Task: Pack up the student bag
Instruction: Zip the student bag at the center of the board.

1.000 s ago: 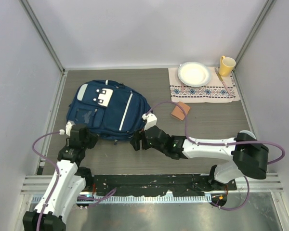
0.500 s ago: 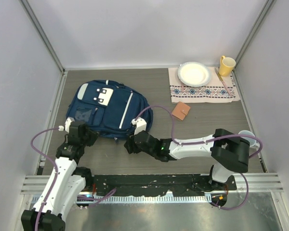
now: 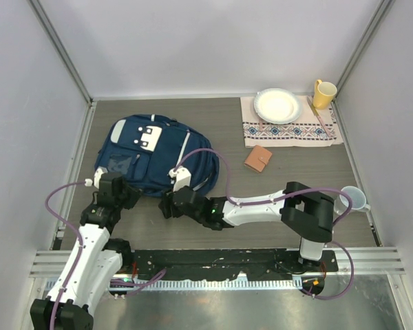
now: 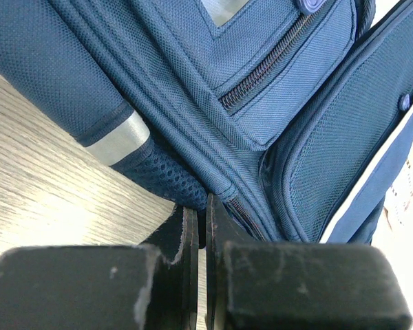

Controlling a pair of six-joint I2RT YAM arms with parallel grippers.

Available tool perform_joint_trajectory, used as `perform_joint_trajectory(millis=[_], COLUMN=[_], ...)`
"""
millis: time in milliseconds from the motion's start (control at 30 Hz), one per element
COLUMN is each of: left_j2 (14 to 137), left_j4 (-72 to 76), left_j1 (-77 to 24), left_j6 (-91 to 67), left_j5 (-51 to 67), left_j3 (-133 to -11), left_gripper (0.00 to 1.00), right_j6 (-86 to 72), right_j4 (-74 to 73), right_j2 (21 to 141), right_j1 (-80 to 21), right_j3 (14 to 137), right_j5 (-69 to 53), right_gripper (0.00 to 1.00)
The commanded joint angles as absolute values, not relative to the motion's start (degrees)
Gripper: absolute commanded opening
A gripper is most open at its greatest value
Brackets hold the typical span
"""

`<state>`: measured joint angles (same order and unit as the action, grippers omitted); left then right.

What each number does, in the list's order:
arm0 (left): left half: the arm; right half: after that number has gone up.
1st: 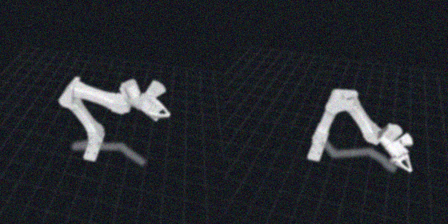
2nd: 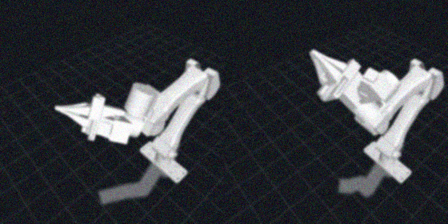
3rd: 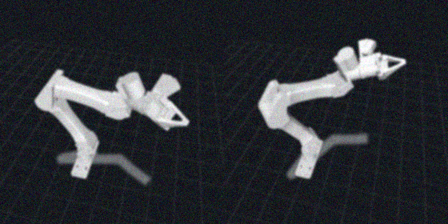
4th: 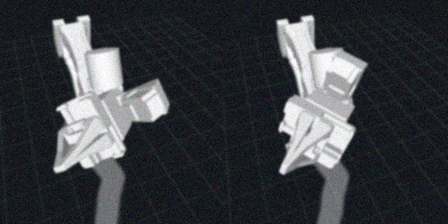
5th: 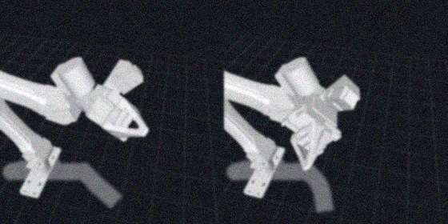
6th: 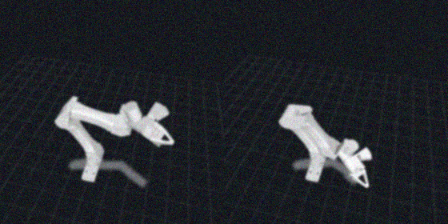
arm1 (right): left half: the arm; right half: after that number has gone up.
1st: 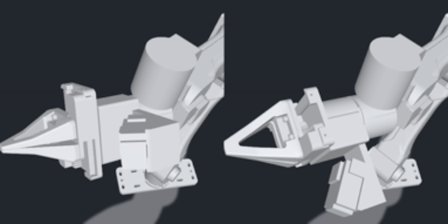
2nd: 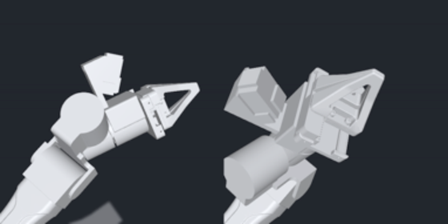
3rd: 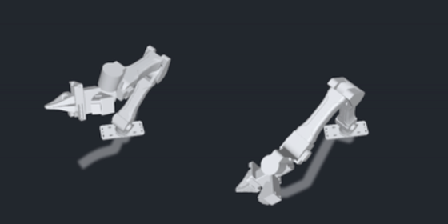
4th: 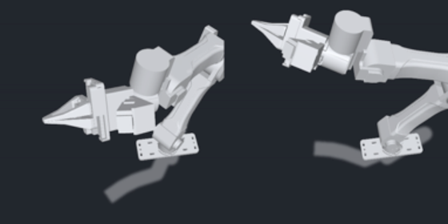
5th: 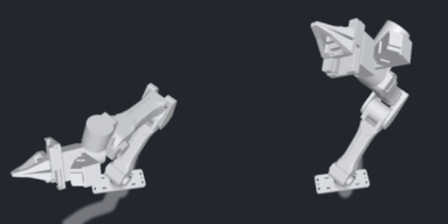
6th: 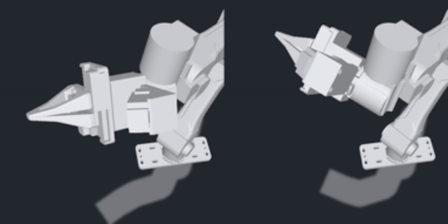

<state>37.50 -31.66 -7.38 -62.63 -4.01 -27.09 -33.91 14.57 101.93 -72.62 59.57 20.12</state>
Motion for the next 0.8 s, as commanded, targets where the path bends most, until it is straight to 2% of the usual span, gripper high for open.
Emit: perform_joint_trajectory(millis=[0, 167, 267, 467, 600, 767], left_j2=[37.44, 37.53, 37.09, 37.09, 37.53, 37.36], left_j4=[-27.25, -26.81, -26.81, -26.89, -26.54, -26.54], left_j1=[-7.74, -7.73, -7.82, -7.73, -7.73, -7.73], left_j6=[-62.23, -62.23, -62.14, -62.31, -62.23, -62.05], left_j5=[2.37, 3.25, 3.25, 3.51, 3.43, 3.25], left_j3=[-30.41, -30.24, -30.15, -30.06, -29.97, -29.80], left_gripper=[0.00, 0.00, 0.00, 0.00, 0.00, 0.00], right_j6=[-33.14, -31.73, -31.47, -29.36, -28.39, -28.21], right_j4=[14.33, 15.73, 14.85, 13.18, 12.13, 10.55], right_j2=[104.50, 107.57, 108.63, 110.04, 110.04, 108.90], right_j1=[-73.12, -73.13, -73.30, -73.74, -74.35, -74.88], right_j3=[63.89, 66.18, 67.76, 69.96, 70.40, 69.35], right_j5=[27.06, 31.19, 35.84, 41.83, 44.20, 43.77], right_gripper=[0.60, 0.58, 0.53, 0.40, 0.22, 0.10])
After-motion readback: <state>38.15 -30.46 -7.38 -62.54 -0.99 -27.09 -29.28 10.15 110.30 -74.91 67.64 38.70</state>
